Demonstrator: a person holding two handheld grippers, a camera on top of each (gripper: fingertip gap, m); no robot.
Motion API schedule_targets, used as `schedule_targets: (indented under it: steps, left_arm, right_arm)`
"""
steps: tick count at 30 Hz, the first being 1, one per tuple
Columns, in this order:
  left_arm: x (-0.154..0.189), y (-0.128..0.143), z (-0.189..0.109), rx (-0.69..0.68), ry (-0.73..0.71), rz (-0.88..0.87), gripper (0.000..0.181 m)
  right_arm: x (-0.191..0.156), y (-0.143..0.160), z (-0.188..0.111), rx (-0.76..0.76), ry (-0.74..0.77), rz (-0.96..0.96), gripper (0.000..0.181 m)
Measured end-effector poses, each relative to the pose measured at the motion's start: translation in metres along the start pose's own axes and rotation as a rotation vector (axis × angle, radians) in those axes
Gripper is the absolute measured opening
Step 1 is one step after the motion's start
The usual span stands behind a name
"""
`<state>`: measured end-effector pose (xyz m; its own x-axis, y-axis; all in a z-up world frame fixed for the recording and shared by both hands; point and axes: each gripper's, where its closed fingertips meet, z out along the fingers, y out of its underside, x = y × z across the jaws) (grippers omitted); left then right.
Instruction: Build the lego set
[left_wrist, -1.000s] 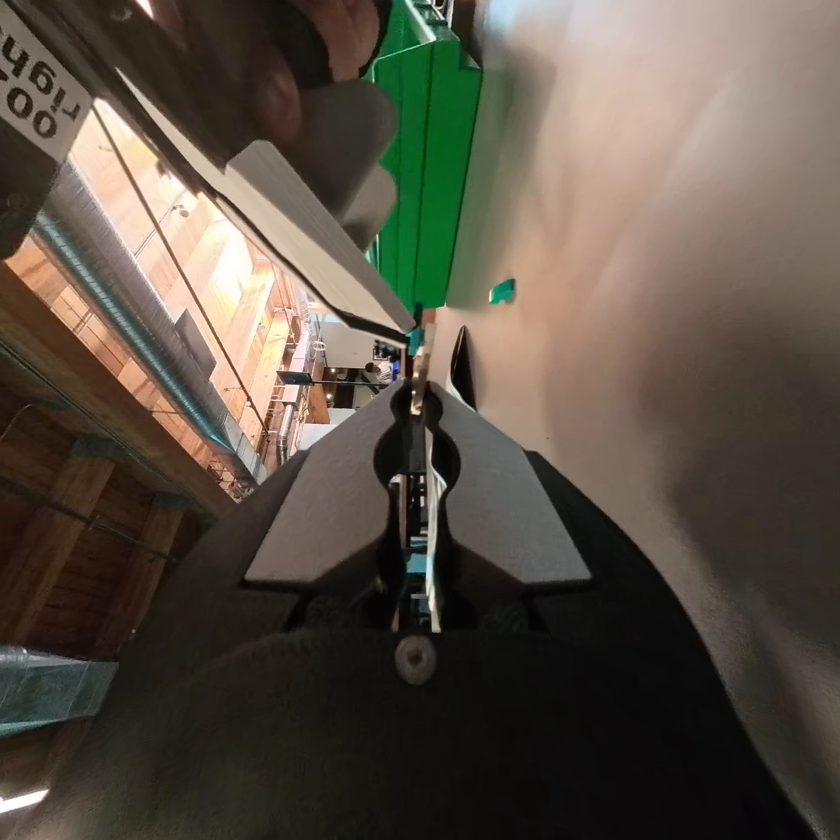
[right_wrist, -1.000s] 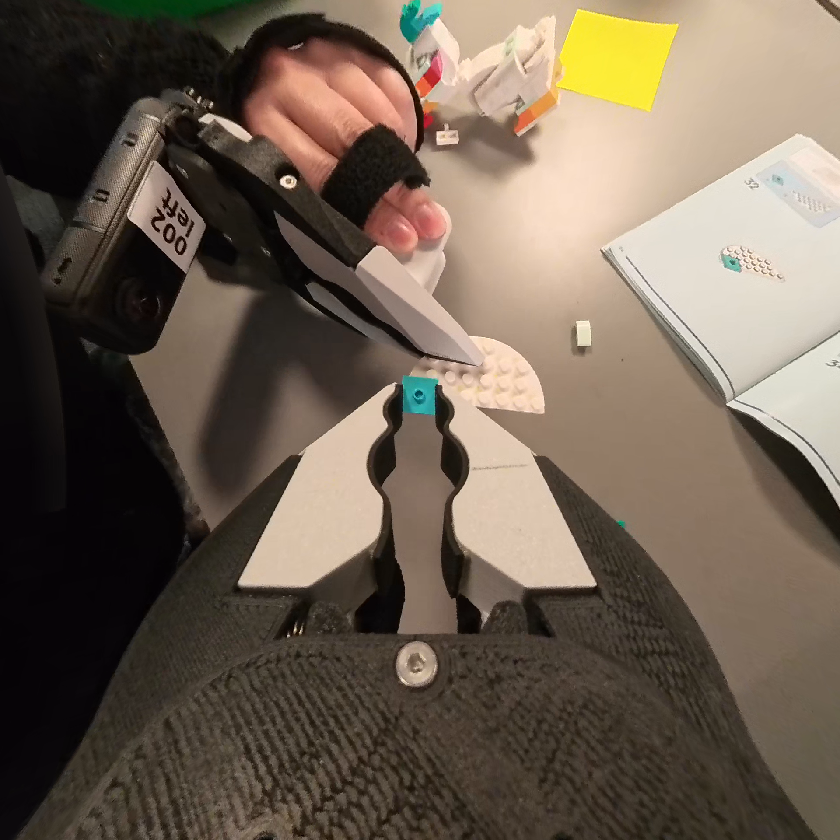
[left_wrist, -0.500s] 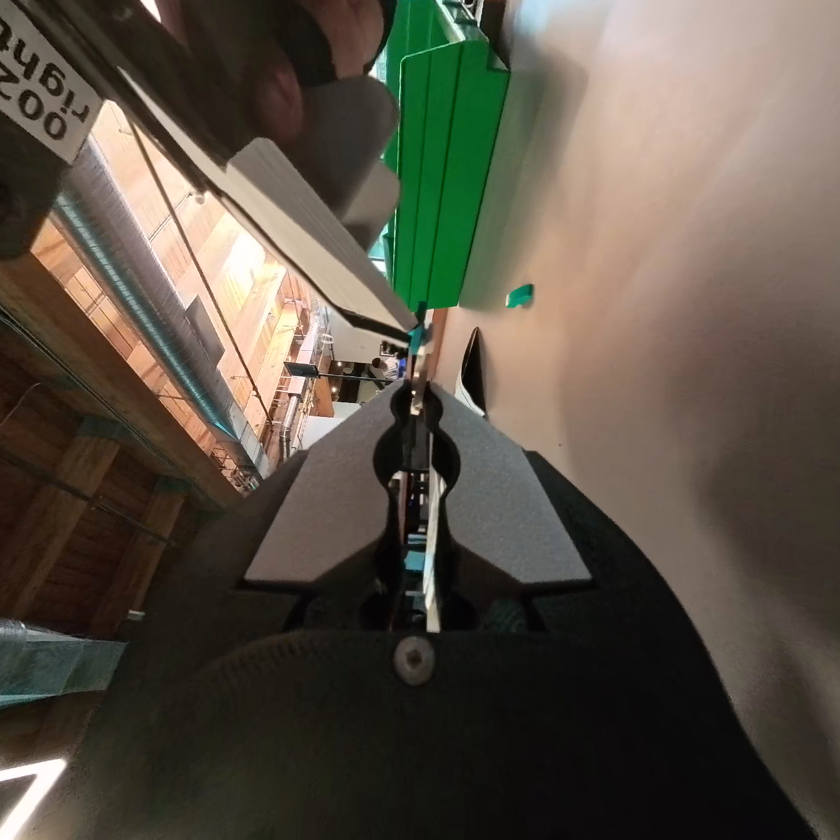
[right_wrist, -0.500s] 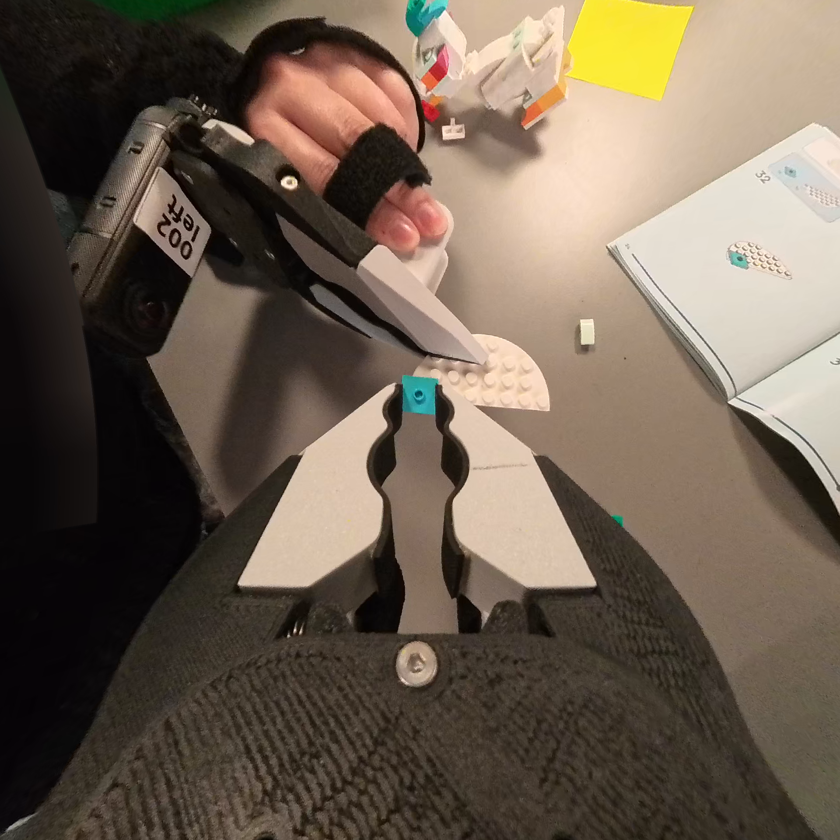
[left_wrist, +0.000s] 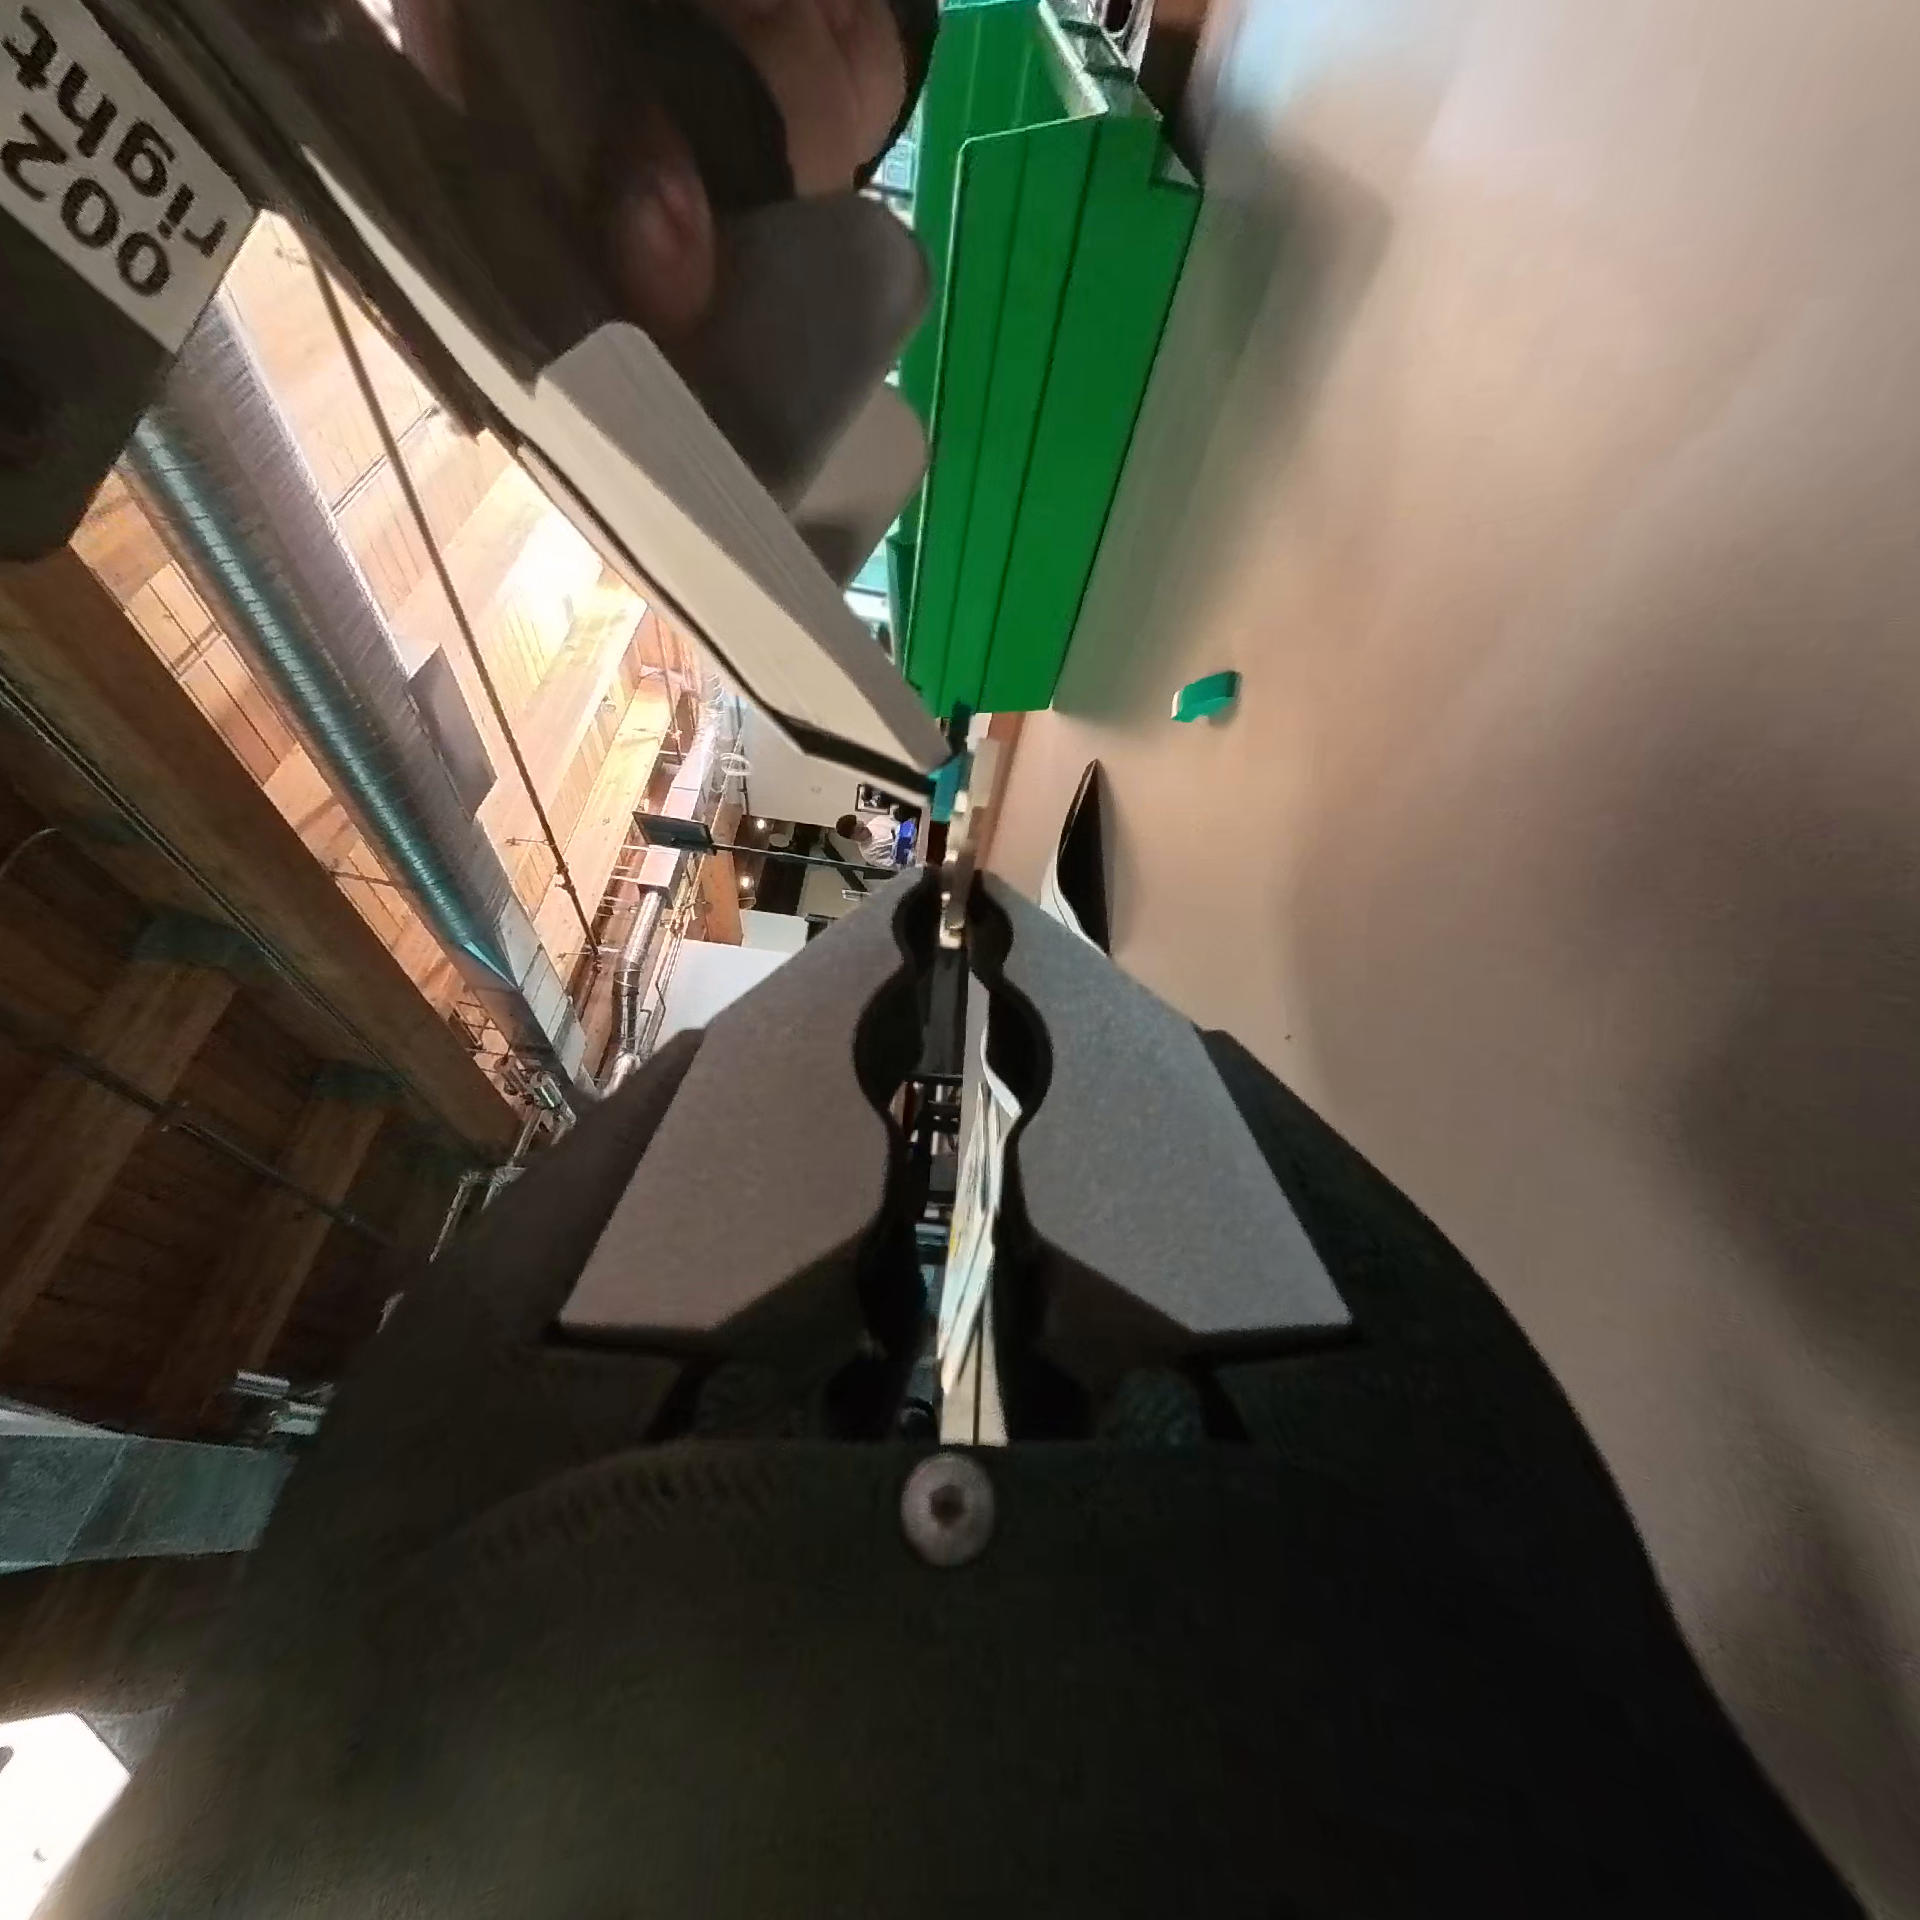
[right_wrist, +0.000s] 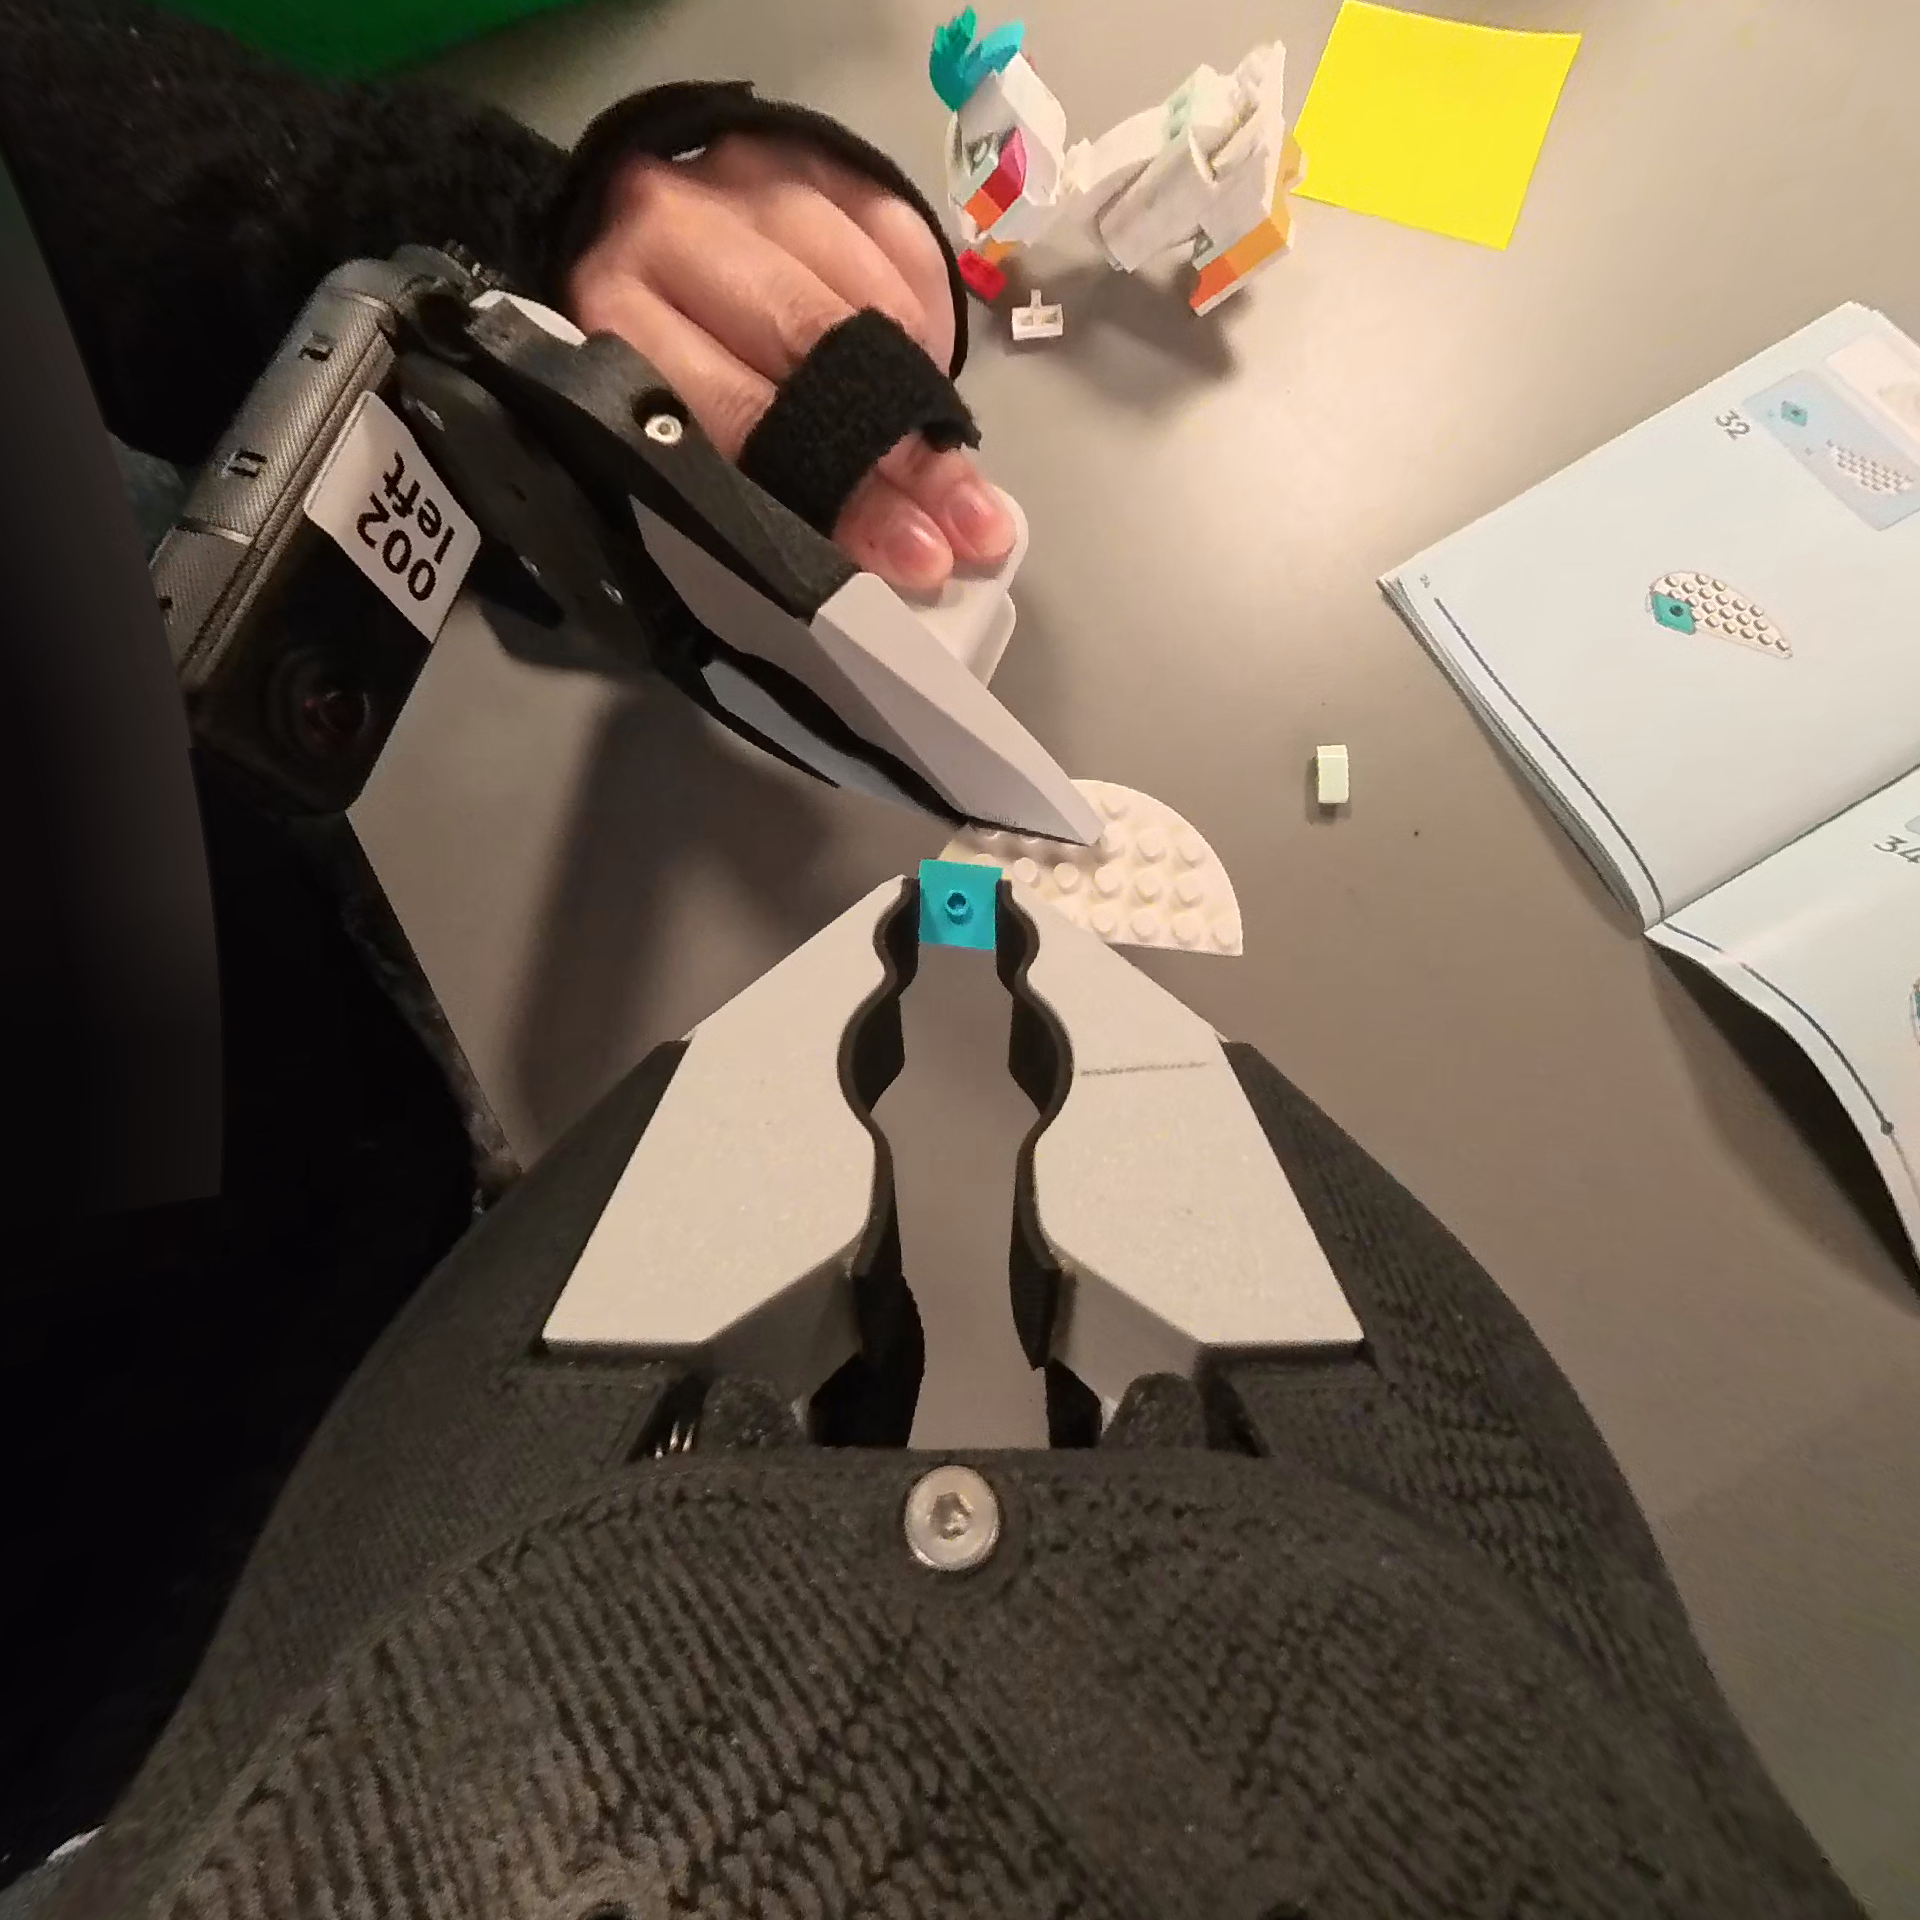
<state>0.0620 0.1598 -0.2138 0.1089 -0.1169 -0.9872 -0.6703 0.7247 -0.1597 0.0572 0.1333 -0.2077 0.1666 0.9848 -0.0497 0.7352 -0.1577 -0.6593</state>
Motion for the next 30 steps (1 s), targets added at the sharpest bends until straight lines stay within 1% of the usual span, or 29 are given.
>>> schedule_targets:
  steps: [8, 15, 19, 26, 30]
  left_arm:
    - [-0.004, 0.006, 0.001, -0.033, -0.015, -0.041, 0.004]
    - [-0.013, 0.009, 0.000, -0.049, -0.062, -0.059, 0.004]
    - [-0.014, 0.009, 0.000, -0.047, -0.069, -0.056, 0.003]
    - [-0.015, 0.010, 0.000, -0.048, -0.071, -0.063, 0.003]
    - [-0.015, 0.011, 0.001, -0.051, -0.070, -0.066, 0.004]
  right_arm:
    - [0.003, -0.005, -0.003, -0.017, 0.015, -0.010, 0.013]
    - [0.015, -0.015, -0.007, -0.055, 0.032, -0.030, 0.013]
    - [0.013, -0.017, -0.005, -0.077, -0.018, -0.013, 0.013]
    - [0.013, -0.017, -0.003, -0.099, -0.023, -0.026, 0.015]
    - [0.013, -0.017, -0.003, -0.099, -0.023, -0.024, 0.020]
